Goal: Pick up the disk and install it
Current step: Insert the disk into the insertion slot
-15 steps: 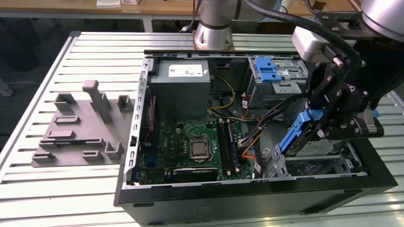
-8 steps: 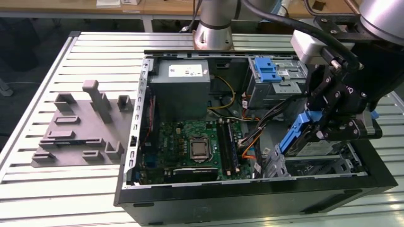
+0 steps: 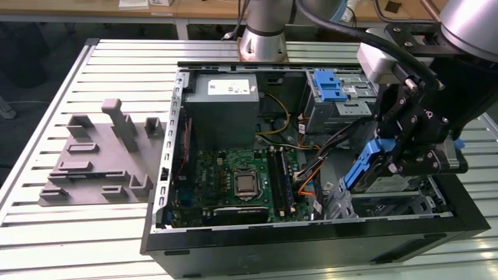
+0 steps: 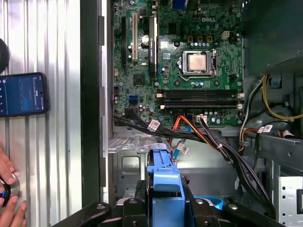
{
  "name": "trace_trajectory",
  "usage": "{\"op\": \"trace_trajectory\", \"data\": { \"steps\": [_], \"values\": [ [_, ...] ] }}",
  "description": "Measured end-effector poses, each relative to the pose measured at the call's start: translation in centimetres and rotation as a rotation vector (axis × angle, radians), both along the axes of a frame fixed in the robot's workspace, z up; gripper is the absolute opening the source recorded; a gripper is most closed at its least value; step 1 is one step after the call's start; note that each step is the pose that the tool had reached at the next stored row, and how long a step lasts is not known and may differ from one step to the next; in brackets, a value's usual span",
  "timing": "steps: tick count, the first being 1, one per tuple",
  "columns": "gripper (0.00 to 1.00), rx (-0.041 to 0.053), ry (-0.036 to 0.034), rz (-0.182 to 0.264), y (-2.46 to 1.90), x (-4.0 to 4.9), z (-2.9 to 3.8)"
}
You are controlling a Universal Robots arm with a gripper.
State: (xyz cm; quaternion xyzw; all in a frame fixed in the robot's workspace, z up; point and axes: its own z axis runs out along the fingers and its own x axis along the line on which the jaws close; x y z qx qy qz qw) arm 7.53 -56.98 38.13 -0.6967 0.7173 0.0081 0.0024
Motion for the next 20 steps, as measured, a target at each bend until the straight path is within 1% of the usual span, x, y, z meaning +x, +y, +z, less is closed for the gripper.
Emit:
{"op": "trace_trajectory", "data": {
  "steps": [20],
  "values": [
    [0.36,0.0000,0.0000,0.000,0.00,0.00,-0.96]
  ]
}}
